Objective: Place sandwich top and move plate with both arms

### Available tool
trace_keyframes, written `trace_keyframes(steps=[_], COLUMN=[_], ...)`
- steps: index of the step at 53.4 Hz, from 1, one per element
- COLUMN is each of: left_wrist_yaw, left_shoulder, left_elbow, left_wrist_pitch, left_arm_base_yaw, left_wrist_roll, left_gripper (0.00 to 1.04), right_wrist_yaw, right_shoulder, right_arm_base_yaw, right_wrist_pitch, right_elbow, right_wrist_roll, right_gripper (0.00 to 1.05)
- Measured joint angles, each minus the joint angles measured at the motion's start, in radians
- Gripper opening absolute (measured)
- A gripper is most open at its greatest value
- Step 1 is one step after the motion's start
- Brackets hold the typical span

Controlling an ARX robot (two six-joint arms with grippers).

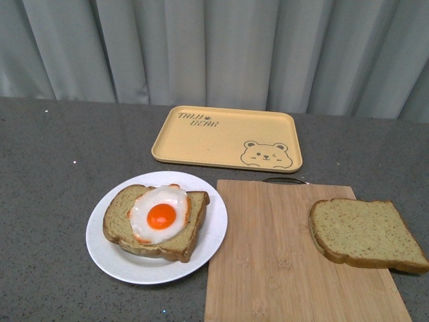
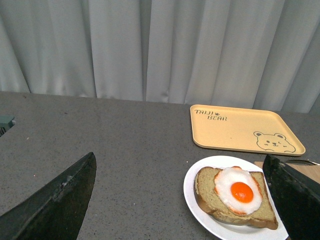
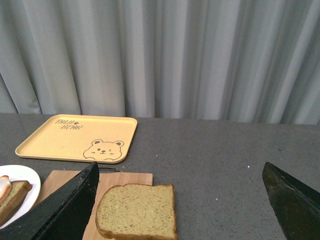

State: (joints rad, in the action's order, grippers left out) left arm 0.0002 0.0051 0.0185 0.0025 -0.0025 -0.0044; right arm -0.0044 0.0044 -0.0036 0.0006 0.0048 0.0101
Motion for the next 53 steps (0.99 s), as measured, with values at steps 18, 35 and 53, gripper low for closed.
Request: trace_keyframes(steps=[18, 35, 53], left_wrist_yaw=[0.0, 0.0, 0.0], left_shoulder=[0.0, 0.0, 0.0], left_elbow=[0.0, 0.0, 0.0], left_wrist_pitch=[0.0, 0.0, 0.0], left_arm_base_yaw=[0.0, 0.0, 0.0], left_wrist_roll=[0.0, 0.0, 0.0], left_gripper=[0.98, 0.98, 0.98], right_wrist_yaw=[0.0, 0.0, 0.0], right_shoulder=[0.0, 0.0, 0.0], right_arm_base_yaw=[0.0, 0.0, 0.0], right_wrist_pitch=[0.0, 0.0, 0.0], right_elbow=[0.0, 0.0, 0.0], right_wrist_roll=[0.0, 0.0, 0.0], right_gripper=[0.95, 0.95, 0.95])
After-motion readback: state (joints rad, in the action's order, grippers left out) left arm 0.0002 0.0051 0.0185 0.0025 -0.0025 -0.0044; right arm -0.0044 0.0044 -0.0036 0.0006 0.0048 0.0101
